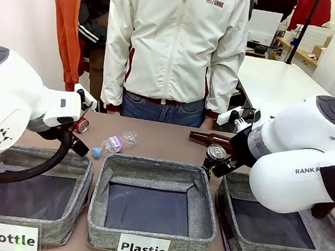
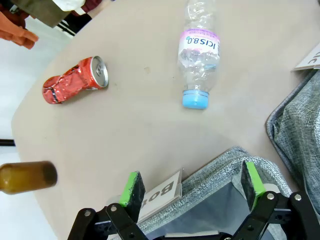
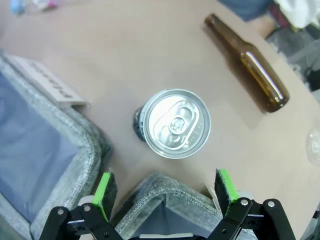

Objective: Sort the can waste into the basket.
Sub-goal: Pick up the can waste from the table and place it in the right Fabric basket.

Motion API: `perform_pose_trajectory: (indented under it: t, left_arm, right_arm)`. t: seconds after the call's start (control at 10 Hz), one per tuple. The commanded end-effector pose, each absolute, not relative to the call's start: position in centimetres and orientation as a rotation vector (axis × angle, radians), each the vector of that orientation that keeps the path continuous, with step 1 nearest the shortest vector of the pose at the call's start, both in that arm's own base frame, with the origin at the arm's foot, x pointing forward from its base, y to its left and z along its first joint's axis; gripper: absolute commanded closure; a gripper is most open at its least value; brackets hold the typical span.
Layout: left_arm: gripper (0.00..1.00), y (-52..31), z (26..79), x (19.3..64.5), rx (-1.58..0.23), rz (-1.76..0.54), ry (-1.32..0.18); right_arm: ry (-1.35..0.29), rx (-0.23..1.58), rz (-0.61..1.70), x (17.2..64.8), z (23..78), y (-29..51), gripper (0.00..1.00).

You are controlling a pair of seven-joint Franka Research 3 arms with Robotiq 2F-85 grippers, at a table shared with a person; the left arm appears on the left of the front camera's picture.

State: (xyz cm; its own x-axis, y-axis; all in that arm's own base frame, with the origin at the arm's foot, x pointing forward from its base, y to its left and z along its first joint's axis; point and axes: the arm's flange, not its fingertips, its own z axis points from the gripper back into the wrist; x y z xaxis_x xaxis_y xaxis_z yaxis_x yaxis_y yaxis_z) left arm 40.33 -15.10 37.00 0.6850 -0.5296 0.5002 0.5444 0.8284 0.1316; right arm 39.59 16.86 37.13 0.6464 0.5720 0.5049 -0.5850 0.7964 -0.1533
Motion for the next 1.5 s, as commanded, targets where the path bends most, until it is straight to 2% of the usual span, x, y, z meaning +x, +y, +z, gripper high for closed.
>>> perform_pose_trajectory:
  t: [0.0, 0.8, 1.0, 1.2, 1.4]
  left_arm:
    - [0.00, -15.1, 37.0, 40.3, -0.028, -0.602, -0.552]
    - [0.00, -15.1, 37.0, 40.3, -0.028, -0.602, -0.551]
    - [0.00, -14.7, 38.4, 38.8, -0.026, -0.638, -0.495]
    - [0.00, -14.9, 42.0, 35.2, -0.131, -0.707, -0.384]
    - [0.00, -13.9, 45.5, 31.9, -0.184, -0.605, -0.326]
  right_arm:
    - [-0.566, 0.025, 0.658, 39.6, 37.1, 16.9, 0.00]
    - [-0.566, 0.024, 0.658, 39.6, 37.1, 16.9, 0.00]
    - [-0.504, 0.076, 0.641, 39.1, 39.9, 15.3, 0.00]
    - [-0.437, 0.091, 0.568, 36.9, 45.5, 11.9, 0.00]
    - [-0.342, 0.226, 0.526, 34.5, 49.4, 9.5, 0.00]
